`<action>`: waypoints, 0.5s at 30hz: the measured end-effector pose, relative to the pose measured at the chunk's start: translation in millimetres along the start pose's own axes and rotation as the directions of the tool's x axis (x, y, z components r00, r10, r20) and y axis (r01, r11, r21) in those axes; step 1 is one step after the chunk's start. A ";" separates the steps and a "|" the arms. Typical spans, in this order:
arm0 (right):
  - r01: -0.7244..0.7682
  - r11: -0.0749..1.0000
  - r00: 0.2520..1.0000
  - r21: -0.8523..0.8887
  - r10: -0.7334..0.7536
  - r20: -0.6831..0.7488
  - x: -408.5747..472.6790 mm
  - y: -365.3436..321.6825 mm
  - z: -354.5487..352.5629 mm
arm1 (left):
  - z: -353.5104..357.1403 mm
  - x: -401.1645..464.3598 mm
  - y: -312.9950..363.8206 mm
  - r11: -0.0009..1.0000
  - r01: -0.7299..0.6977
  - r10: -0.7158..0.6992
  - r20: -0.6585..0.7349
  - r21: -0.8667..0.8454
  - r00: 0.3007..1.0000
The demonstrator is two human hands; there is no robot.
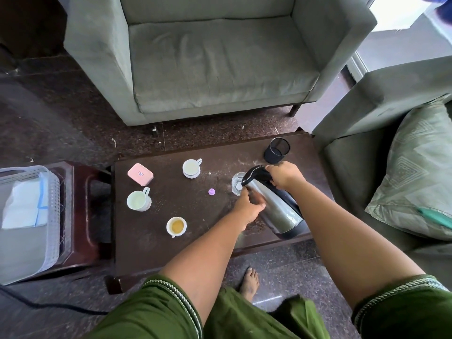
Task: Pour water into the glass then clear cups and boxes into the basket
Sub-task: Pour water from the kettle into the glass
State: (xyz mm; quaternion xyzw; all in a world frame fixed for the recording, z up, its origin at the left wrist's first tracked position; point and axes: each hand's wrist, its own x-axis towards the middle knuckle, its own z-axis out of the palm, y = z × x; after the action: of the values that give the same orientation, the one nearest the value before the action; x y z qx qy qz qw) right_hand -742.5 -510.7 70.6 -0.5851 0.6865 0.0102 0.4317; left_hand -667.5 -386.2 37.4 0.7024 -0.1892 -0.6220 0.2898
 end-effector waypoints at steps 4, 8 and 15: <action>0.006 1.000 0.999 -0.012 -0.006 0.038 1.4 1.5 -1.8 | 1.0 -0.3 -0.4 1.000 -0.008 0.008 0.001 0.011 1.000; 0.012 1.000 1.000 -0.019 -0.012 0.022 -1.8 2.9 -1.6 | 1.2 -0.9 -1.0 1.000 0.001 -0.001 0.001 0.021 1.000; -0.004 1.000 1.000 0.010 0.004 0.023 -3.2 5.5 -1.7 | 1.5 0.7 -2.9 0.999 0.003 -0.003 -0.006 0.032 1.000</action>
State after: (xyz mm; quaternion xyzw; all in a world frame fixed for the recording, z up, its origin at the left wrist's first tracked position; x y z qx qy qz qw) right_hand -748.2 -507.3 70.9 -0.5813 0.6828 0.0143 0.4423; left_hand -669.2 -384.7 34.9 0.7089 -0.1972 -0.6174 0.2783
